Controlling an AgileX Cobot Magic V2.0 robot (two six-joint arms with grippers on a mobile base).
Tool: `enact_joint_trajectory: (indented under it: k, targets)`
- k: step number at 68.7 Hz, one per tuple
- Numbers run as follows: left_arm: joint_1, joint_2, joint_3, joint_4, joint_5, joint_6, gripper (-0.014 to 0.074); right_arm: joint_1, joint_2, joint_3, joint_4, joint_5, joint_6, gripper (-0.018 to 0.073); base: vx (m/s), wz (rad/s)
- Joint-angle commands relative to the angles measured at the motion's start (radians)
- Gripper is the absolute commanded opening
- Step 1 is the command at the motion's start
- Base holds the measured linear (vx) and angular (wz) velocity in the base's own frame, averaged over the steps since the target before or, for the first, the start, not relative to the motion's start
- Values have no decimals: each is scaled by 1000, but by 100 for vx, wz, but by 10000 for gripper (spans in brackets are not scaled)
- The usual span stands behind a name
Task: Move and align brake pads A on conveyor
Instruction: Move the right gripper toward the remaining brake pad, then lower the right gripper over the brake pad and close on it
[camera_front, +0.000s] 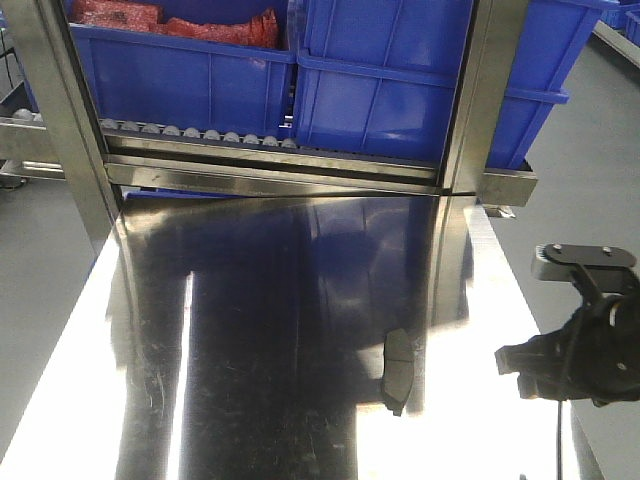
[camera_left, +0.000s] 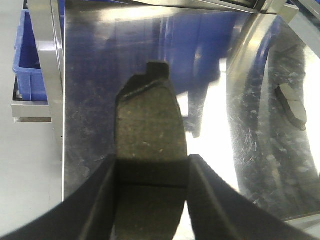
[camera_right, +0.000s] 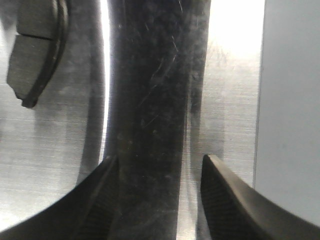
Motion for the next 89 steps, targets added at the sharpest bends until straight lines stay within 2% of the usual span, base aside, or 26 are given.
enact_joint_trajectory:
  k: [1,18,30,48,63,78,89]
  targets:
    - [-2,12,-24,17,-86,-5,-6,25,45,-82,-6,25,24,358,0,0]
    - [-2,12,-24,17,-86,-5,-6,209,195,-244,-57,25,215,358,0,0]
    - [-2,12,-24,17,-86,-5,-6,287,304,-368,-56,48,247,367,0,0]
    - [-2,12,-24,17,-86,-5,-6,297,419,-475,-60,70,325,409,0,0]
    - [-2,12,-24,17,-86,-5,-6,297,512,-541,-66,102,340,440,0,0]
    - [-2,12,-24,17,-86,-5,-6,297,576,-584,-124,152,354,440,0,0]
    - [-2,12,-24,17,-86,-5,-6,297,600,-585,-126,145,354,440,0,0]
